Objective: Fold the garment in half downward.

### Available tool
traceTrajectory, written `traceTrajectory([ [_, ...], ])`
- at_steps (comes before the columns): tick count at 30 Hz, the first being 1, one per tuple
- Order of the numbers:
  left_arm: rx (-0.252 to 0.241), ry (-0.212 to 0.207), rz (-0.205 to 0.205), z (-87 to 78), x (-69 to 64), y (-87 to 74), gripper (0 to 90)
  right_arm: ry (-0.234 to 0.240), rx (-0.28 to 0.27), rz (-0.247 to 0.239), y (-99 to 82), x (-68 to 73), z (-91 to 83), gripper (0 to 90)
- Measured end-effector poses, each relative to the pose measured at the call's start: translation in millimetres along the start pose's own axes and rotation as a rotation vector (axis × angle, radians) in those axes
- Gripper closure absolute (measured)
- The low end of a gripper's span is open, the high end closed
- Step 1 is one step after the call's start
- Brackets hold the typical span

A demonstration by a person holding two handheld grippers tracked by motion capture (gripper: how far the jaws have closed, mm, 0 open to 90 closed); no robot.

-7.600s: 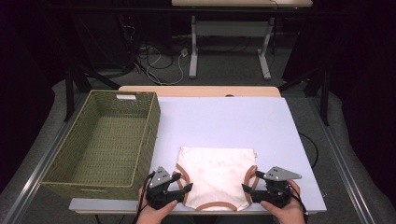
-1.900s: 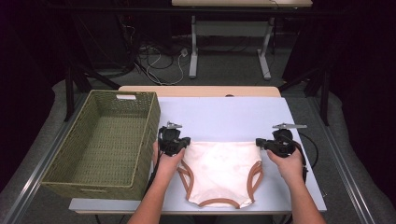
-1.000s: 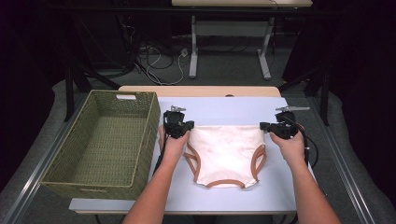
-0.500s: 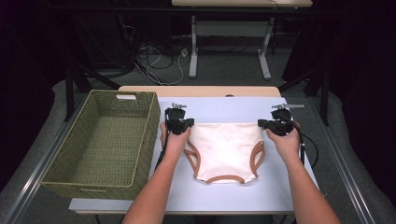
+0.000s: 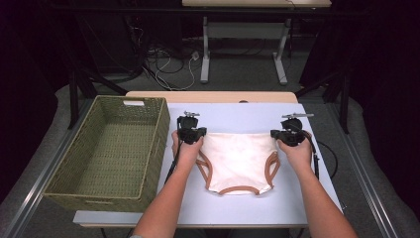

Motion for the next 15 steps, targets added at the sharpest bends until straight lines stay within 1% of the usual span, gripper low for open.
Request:
traceTrajectory([
  [2, 0.005, 0.003, 0.001, 1.9, 0.5, -1.1, 88.5, -0.015, 0.008, -0.002, -3.0, -1.4, 3.4, 88.5],
  [3, 0.009, 0.007, 0.003, 2.7, 1.1, -1.7, 88.5, -0.014, 0.016, -0.002, -4.2, -1.9, 4.4, 88.5],
  [4, 0.008, 0.006, -0.001, 3.5, 1.0, -2.0, 88.5, -0.015, 0.014, 0.002, -4.9, -2.6, 5.6, 88.5],
  [6, 0.016, 0.009, 0.001, 4.8, 1.4, -3.3, 88.5, -0.010, 0.014, 0.010, -6.1, -3.5, 7.1, 88.5],
  [7, 0.014, 0.012, 0.006, 5.4, 2.0, -3.3, 88.5, -0.015, 0.015, 0.015, -7.2, -4.5, 8.0, 88.5],
  [10, 0.018, 0.013, 0.005, 7.0, 2.0, -4.1, 88.5, -0.024, 0.019, 0.016, -9.1, -5.8, 9.4, 88.1],
  [11, 0.023, 0.015, 0.008, 7.0, 2.1, -4.6, 88.5, -0.021, 0.019, 0.010, -9.7, -5.7, 9.9, 87.9],
  [13, 0.023, 0.013, 0.004, 7.4, 1.3, -5.2, 88.5, -0.028, 0.010, -0.003, -9.6, -5.6, 10.0, 85.3],
  [15, 0.025, 0.016, 0.009, 7.5, 1.3, -6.0, 88.4, -0.025, 0.001, -0.015, -9.2, -4.9, 10.0, 79.4],
])
Point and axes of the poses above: each handheld gripper's, and its own axes: z roughly forward along the jaws, y roughly out of its top, x roughly to its left, the point moved 7 cm from there along z, roughly forward along the jaws, and after that the axes turned 11 degrees about z, right-handed, at the moved point
